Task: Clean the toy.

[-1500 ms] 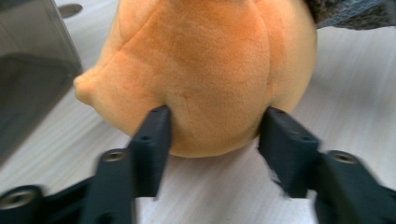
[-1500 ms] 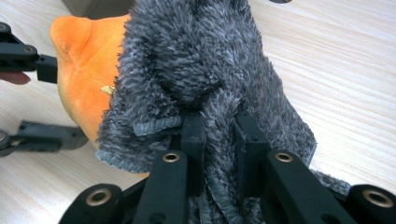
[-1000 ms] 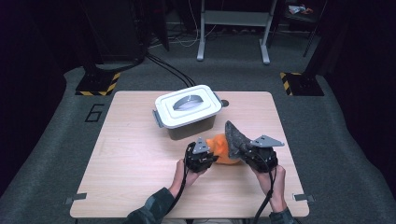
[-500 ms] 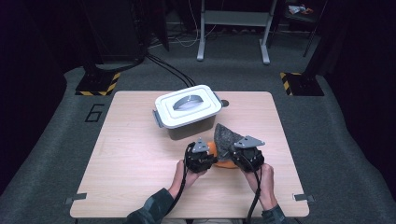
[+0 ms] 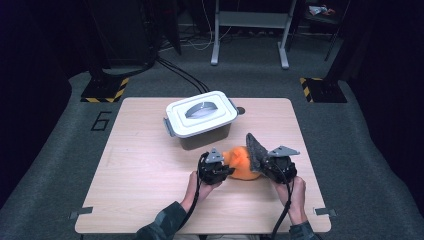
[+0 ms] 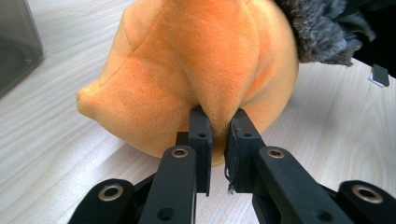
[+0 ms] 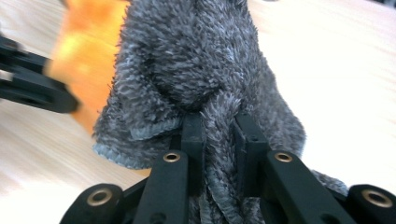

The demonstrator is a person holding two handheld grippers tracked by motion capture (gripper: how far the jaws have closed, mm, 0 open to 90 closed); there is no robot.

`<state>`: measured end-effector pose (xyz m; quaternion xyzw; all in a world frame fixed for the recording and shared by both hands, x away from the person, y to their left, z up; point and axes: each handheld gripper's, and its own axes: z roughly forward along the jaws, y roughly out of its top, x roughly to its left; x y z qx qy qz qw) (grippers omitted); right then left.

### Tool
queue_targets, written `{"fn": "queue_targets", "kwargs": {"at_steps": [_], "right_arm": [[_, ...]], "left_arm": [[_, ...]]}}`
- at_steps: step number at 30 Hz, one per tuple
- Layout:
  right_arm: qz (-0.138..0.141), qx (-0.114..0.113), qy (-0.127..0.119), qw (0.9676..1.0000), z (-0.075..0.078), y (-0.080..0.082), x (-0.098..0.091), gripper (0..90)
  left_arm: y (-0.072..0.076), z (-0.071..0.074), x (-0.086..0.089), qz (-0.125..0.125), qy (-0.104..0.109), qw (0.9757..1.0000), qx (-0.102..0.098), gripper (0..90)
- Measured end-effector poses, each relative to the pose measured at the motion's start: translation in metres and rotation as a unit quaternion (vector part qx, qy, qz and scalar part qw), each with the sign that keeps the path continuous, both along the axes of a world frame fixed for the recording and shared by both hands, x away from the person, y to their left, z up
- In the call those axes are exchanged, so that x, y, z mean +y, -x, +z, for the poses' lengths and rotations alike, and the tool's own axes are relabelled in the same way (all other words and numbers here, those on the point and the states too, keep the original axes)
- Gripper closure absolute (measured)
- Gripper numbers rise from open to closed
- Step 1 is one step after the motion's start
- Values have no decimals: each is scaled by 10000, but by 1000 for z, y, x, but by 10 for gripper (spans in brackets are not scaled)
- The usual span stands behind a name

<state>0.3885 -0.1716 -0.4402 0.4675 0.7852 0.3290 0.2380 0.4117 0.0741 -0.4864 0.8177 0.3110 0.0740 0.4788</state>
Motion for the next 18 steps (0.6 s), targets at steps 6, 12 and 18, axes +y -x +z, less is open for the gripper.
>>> {"fn": "queue_targets", "kwargs": {"at_steps": [6,12,18], "right_arm": [[-314,313,-155,9989,-20,-10,-18,771],[-425,608,-322,9967,-35,-16,-33,772],[-273,55,-328,9991,-4,3,-29,773]], "left_arm": [[0,0,0,-57,-14,10000,-2,821],[1,0,-1,-52,-29,10000,-27,820],[0,0,0,-52,-3,10000,16,820]]}}
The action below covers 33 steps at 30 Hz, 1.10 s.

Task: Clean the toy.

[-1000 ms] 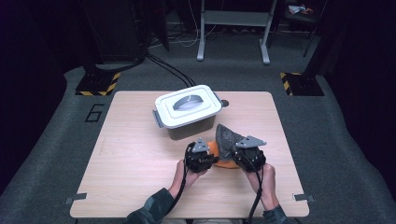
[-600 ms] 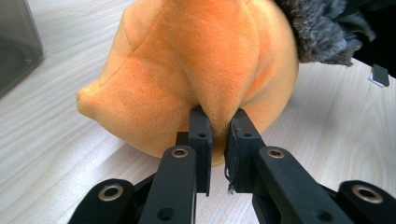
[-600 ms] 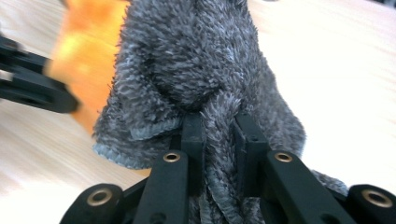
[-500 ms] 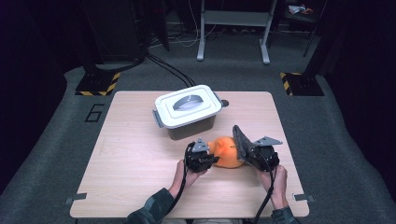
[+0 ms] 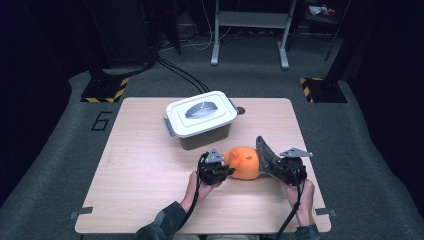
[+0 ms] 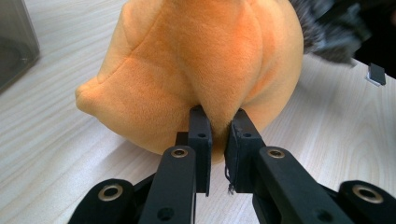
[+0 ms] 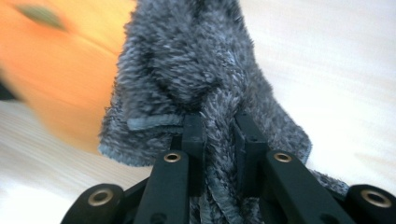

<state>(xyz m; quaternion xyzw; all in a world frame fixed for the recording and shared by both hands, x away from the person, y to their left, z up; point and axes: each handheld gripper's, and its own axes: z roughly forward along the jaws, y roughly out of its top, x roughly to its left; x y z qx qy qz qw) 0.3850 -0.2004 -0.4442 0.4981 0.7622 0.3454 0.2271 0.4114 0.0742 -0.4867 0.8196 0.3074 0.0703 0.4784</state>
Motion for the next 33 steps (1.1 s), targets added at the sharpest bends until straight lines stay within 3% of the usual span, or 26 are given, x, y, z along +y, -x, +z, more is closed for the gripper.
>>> {"fn": "queue_targets", "kwargs": {"at_steps": [2,6,8,9,13,18,24,29,33], "right_arm": [[176,-194,-15,9997,13,7,7,772],[637,-364,113,9972,32,16,35,771],[737,-394,226,9962,34,16,42,771],[814,-352,388,9953,32,13,56,770],[704,-365,656,9947,23,6,71,771],[710,-328,606,9951,21,5,66,772],[411,-177,405,9982,11,0,41,772],[11,116,200,9997,-8,-8,16,772],[-108,377,107,9992,-23,-16,6,772]], "left_arm": [[1,0,-1,-16,-11,10000,-35,820],[1,0,-2,-52,-34,10000,-63,818],[0,0,-2,-64,-17,10000,-44,817],[0,-1,-2,-51,-3,10000,-41,817],[-2,-2,1,-13,8,10000,28,818],[-1,-2,1,-40,-37,10000,8,818],[-1,-3,-1,-17,17,10000,26,819],[-1,-3,-1,-19,16,10000,34,819],[-1,-4,-1,-21,38,10000,52,818]]}}
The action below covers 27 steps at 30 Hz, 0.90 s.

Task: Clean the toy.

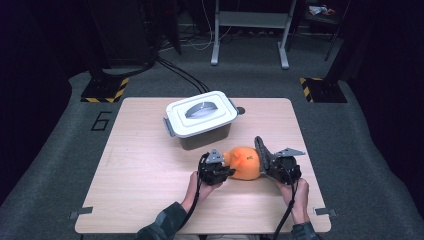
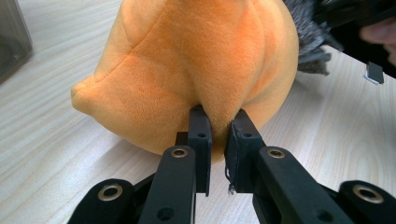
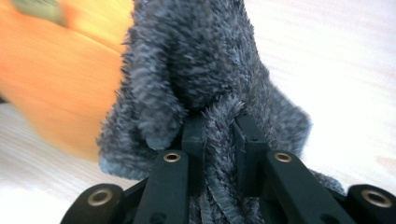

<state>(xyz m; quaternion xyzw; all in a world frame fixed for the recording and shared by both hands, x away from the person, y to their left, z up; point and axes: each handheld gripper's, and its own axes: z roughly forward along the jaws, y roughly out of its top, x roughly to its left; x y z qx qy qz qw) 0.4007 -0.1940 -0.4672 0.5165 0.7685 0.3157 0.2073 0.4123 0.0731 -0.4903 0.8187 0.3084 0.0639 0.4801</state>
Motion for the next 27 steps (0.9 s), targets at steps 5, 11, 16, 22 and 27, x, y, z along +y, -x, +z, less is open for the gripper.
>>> {"fn": "queue_targets", "kwargs": {"at_steps": [5,11,16,22,27], "right_arm": [[-73,218,-2,9997,-16,-9,-5,772],[-64,471,20,9989,-26,-13,-5,772],[-220,103,6,9997,-3,1,-15,772],[187,-619,-11,9979,41,29,-5,771],[539,-564,65,9969,47,29,19,770]], "left_arm": [[0,0,0,-15,7,10000,21,819],[-1,0,1,-24,65,10000,20,818],[-4,-1,5,-24,86,9999,54,816],[-4,-1,1,-66,57,10000,13,811],[-4,-1,1,-78,64,9999,-1,791]]}}
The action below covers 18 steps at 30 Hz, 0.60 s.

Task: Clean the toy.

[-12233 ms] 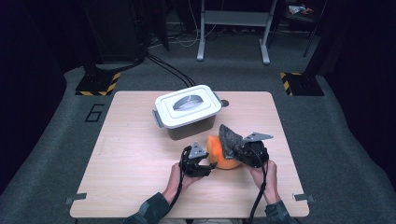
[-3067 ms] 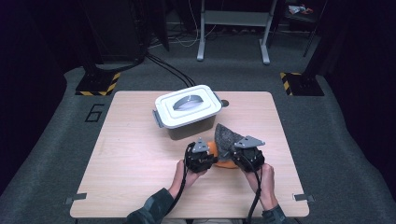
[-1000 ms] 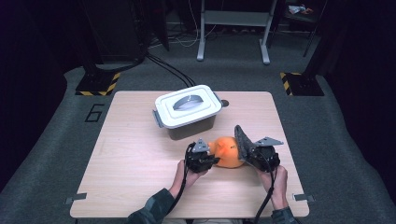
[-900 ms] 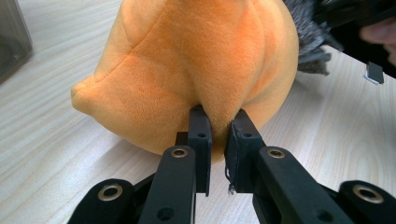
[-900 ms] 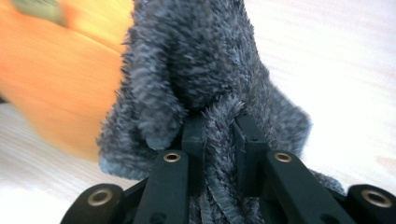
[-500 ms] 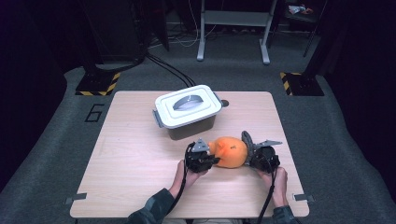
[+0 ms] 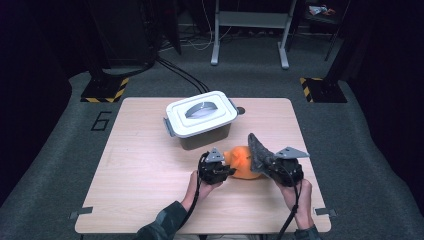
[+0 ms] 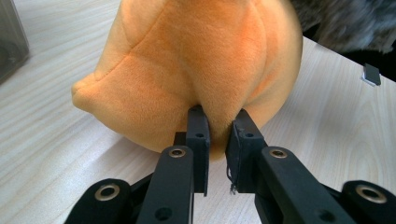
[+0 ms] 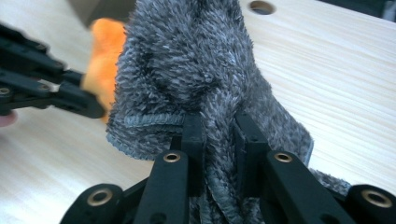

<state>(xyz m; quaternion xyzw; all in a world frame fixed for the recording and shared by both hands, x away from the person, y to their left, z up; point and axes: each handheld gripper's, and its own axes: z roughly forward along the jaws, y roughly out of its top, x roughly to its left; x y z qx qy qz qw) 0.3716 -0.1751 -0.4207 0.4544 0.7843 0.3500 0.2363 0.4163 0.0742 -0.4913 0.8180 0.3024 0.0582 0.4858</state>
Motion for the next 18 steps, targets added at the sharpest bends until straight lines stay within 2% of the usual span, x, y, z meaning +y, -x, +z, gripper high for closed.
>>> {"fn": "queue_targets", "kwargs": {"at_steps": [2,5,7,9,11,12,16,18], "right_arm": [[62,104,160,9998,-9,-9,10,770],[3,98,142,9999,-12,-11,12,770],[8,136,99,9999,-12,-12,11,770],[-2,142,74,9999,-12,-13,10,771],[-27,143,117,9998,-12,-15,10,770],[-27,143,117,9998,-12,-15,10,770],[-68,174,81,9998,-11,-19,9,769],[-77,216,53,9997,-11,-19,10,769]], "left_arm": [[0,1,1,-61,-86,9999,-40,761],[0,0,2,-84,-106,9999,-66,715],[1,0,2,-92,-120,9998,-93,650],[2,0,3,-146,-155,9996,-197,591],[4,-1,2,-140,-344,9985,-398,479],[4,-1,2,-140,-344,9985,-398,444],[7,-2,-3,-42,-473,9970,-603,387],[8,-3,-8,-14,-635,9952,-744,384]]}}
